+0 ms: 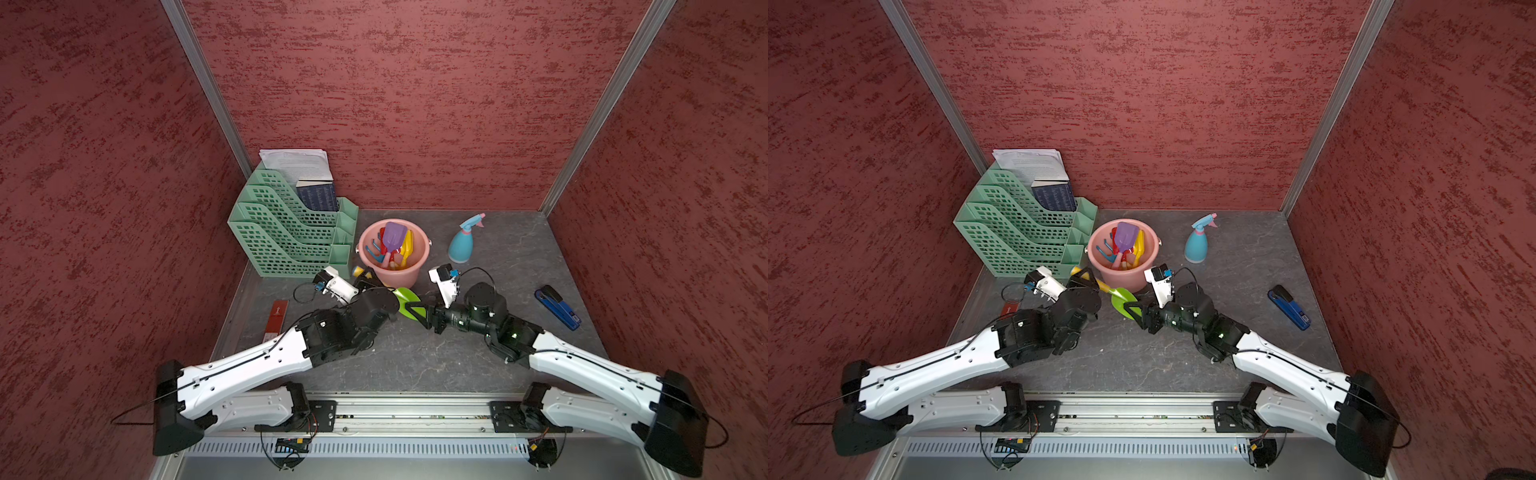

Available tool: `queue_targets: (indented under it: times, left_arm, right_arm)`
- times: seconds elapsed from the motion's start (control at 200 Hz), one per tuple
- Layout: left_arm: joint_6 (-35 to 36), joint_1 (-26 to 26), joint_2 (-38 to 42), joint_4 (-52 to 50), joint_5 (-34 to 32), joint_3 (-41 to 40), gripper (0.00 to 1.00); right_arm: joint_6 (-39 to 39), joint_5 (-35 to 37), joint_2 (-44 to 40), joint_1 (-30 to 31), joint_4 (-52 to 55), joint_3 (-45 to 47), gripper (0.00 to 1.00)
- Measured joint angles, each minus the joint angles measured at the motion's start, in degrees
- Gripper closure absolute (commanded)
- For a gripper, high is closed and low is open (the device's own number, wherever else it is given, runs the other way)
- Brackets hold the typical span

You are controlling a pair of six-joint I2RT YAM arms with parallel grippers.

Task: Organize the gardening tools
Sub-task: Pick up the gardening tool from the center of the board.

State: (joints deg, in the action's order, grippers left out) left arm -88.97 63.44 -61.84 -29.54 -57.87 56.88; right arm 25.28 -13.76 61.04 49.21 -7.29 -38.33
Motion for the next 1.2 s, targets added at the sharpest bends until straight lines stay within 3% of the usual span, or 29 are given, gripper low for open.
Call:
queue_targets:
  times: [0.09,0.155,0.331,0.411,0.461,0.491,0.726,0.796,0.932,1.082,1.202]
  left_arm:
    - [0.1,0.1,0.0,0.5,-0.3,-0.3,1.00]
    - [0.3,0.1,0.0,0.9,-0.3,-0.7,1.00]
    - [0.5,0.2,0.0,1.1,-0.4,-1.0,1.00]
    - [0.6,0.2,0.2,1.8,-0.3,-1.4,0.76]
    - [0.8,0.2,0.5,2.4,0.0,-1.7,0.52]
    - [1.2,0.3,0.6,2.6,0.1,-1.9,0.43]
    - [8.2,0.5,3.1,2.7,1.5,-2.0,0.01]
    - [14.7,0.5,3.9,2.6,2.6,-1.6,0.00]
    - [35.8,0.5,4.6,3.6,8.3,1.3,0.00]
    - [59.6,0.5,4.8,1.0,18.8,7.1,0.00]
    - [74.2,0.6,6.4,-2.8,28.3,8.4,0.01]
  right_arm:
    - [0.0,-0.2,1.3,0.1,-0.2,-0.7,0.76]
    - [0.0,-0.2,1.8,0.4,-0.4,-0.9,1.00]
    - [-0.9,0.5,1.7,0.7,-0.1,-1.0,1.00]
    - [-1.0,0.7,1.4,0.7,0.7,-1.3,1.00]
    - [-1.3,0.8,1.1,0.7,1.6,-1.5,1.00]
    - [-1.4,0.9,1.0,0.7,2.3,-1.7,1.00]
    - [-4.8,2.6,-1.0,0.7,16.5,-7.5,1.00]
    - [-6.9,3.1,-1.6,0.7,22.7,-10.9,1.00]
    - [-12.2,3.2,-1.5,0.7,37.7,-20.6,1.00]
    - [-17.6,3.1,1.4,0.7,53.5,-31.3,1.00]
    - [-20.9,3.0,4.9,0.7,64.6,-36.7,1.00]
